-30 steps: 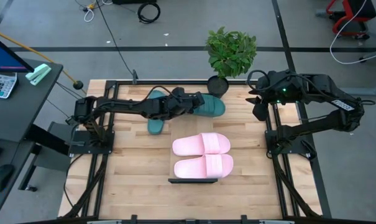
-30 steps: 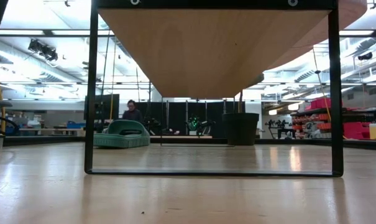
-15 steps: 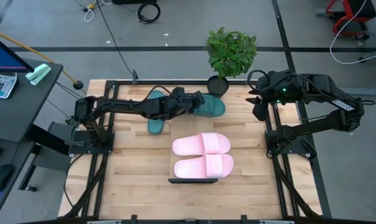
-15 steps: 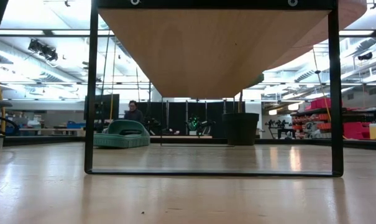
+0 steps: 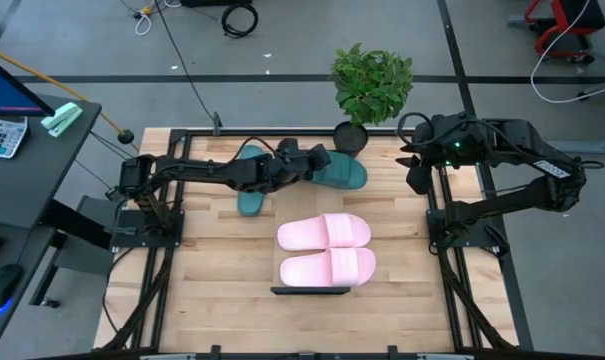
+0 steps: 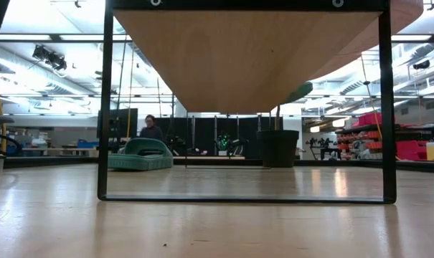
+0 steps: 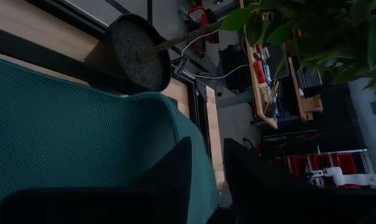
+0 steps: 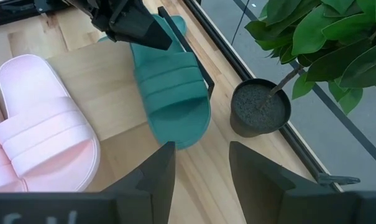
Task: Pick and place slides into the shelf
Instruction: Put the left green slide on the shelf, then put the green slide on the shelf
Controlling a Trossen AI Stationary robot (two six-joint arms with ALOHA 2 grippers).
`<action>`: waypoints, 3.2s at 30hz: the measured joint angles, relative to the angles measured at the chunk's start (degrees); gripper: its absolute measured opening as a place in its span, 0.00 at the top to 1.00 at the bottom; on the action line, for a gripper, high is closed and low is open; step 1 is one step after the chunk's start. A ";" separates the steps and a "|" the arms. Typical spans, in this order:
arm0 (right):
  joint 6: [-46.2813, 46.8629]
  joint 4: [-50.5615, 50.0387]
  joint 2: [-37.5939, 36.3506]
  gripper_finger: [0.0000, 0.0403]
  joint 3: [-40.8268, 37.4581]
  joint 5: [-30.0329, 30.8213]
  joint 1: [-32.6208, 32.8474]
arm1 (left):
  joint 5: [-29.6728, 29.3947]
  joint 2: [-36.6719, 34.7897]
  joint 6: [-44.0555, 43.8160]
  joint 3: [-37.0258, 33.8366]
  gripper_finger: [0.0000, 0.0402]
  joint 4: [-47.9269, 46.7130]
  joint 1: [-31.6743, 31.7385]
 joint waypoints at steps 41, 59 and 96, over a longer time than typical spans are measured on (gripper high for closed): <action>3.20 25.38 -1.10 0.61 -31.84 -20.02 0.02 | -1.07 -15.36 30.73 0.02 0.73 9.99 2.58; 2.96 32.81 0.41 0.61 -35.47 -17.52 -0.02 | -0.15 -20.81 33.03 -0.02 0.72 10.18 0.83; 3.47 34.75 6.62 0.61 -35.50 -20.50 -2.10 | 3.81 -20.79 31.71 0.07 0.74 3.03 -1.39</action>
